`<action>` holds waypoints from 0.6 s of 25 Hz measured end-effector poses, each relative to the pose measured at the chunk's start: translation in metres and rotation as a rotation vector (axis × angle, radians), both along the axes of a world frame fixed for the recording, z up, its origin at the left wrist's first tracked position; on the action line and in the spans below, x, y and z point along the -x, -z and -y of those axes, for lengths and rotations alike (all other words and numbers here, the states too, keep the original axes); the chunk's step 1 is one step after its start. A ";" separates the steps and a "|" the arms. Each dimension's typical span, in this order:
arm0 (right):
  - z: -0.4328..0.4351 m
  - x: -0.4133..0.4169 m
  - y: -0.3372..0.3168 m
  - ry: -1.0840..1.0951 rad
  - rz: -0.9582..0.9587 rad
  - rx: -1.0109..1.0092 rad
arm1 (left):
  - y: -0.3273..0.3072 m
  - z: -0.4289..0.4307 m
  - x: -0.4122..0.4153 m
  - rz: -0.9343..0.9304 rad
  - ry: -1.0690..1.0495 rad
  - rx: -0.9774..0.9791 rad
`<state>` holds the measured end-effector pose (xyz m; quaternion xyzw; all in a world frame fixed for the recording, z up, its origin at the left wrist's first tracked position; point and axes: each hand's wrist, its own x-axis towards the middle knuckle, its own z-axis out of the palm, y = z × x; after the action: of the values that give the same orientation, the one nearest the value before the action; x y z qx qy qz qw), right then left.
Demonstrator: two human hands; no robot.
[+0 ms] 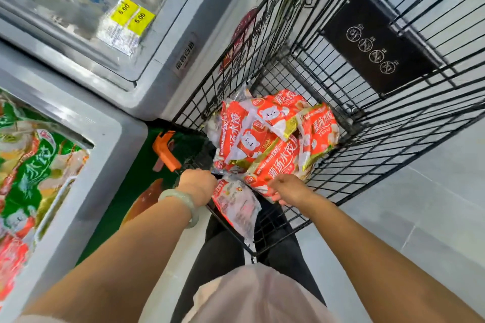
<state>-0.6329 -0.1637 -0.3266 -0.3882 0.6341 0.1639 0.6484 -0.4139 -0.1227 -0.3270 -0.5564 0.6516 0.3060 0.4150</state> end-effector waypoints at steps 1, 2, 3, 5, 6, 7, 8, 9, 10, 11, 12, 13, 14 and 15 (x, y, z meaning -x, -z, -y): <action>0.000 -0.003 0.001 0.017 0.003 -0.001 | 0.000 0.000 0.000 -0.021 0.015 0.022; 0.001 -0.004 0.001 0.046 0.005 -0.006 | 0.000 0.000 0.000 -0.041 0.019 0.043; 0.002 -0.006 -0.001 0.071 0.012 -0.010 | 0.000 0.001 0.000 -0.085 -0.027 0.062; 0.004 -0.008 -0.009 0.059 0.039 -0.016 | -0.002 0.004 0.002 -0.238 -0.177 0.055; 0.003 -0.007 -0.012 0.020 0.059 -0.014 | -0.006 0.007 0.005 -0.333 -0.237 0.038; 0.003 -0.006 -0.018 -0.022 0.093 -0.019 | -0.012 0.011 0.010 -0.410 -0.274 0.015; 0.002 -0.003 -0.023 -0.062 0.131 -0.036 | -0.020 0.015 0.017 -0.479 -0.299 0.015; 0.002 -0.001 -0.029 -0.090 0.180 -0.061 | -0.030 0.019 0.024 -0.522 -0.322 0.027; 0.002 0.002 -0.034 -0.106 0.216 -0.079 | -0.041 0.023 0.030 -0.561 -0.350 0.059; 0.000 0.004 -0.041 -0.114 0.242 -0.085 | -0.052 0.028 0.035 -0.585 -0.394 0.084; 0.000 0.005 -0.049 -0.115 0.261 -0.085 | -0.061 0.033 0.037 -0.610 -0.445 0.098; -0.001 0.008 -0.055 -0.099 0.282 -0.074 | -0.072 0.039 0.038 -0.631 -0.490 0.104; 0.000 0.011 -0.063 -0.092 0.290 -0.044 | -0.082 0.044 0.039 -0.652 -0.525 0.112; 0.000 0.013 -0.070 -0.092 0.295 0.025 | -0.094 0.048 0.041 -0.669 -0.546 0.125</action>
<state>-0.6463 -0.1637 -0.2566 -0.4448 0.5156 0.1268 0.7213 -0.4547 -0.1708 -0.2334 -0.6024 0.5967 0.5278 0.0503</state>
